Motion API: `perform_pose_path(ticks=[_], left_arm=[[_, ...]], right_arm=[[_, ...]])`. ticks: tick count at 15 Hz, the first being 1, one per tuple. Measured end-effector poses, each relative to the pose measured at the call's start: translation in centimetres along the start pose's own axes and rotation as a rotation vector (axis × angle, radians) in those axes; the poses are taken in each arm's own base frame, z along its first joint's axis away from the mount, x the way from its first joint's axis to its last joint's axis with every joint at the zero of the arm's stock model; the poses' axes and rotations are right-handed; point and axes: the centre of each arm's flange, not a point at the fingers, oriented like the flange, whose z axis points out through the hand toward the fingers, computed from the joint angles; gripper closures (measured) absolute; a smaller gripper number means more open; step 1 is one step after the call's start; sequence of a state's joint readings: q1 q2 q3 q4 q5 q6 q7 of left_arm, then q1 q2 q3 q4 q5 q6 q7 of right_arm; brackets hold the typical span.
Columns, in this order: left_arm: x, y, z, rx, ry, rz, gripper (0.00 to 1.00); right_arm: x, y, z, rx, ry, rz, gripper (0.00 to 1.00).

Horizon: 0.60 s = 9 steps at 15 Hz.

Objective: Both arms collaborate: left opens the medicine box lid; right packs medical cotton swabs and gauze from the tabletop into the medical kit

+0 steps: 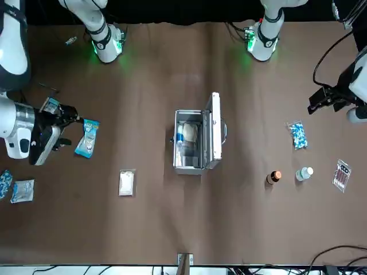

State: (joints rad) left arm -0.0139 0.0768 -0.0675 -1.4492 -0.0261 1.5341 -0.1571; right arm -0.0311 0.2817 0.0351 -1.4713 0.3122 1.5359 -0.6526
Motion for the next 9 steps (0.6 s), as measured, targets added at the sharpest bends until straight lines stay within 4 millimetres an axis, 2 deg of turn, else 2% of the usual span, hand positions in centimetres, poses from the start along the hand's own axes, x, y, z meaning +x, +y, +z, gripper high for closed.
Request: perform_pose_path(ticks=[5, 6, 9], left_arm=[[-0.1, 0.5, 0.0, 0.000, -0.001, 0.012, 0.00], [-0.1, 0.5, 0.1, 0.000, -0.002, 0.013, 0.00], [-0.1, 0.7, 0.3, 0.000, -0.005, 0.017, 0.00]], right_arm=[[-1.2, 2.3, 0.3, -0.068, -0.048, 0.219, 0.02], [-1.5, 3.7, 1.7, -0.072, -0.076, 0.357, 0.02], [-2.4, 6.7, 5.8, -0.058, -0.129, 0.532, 0.02]])
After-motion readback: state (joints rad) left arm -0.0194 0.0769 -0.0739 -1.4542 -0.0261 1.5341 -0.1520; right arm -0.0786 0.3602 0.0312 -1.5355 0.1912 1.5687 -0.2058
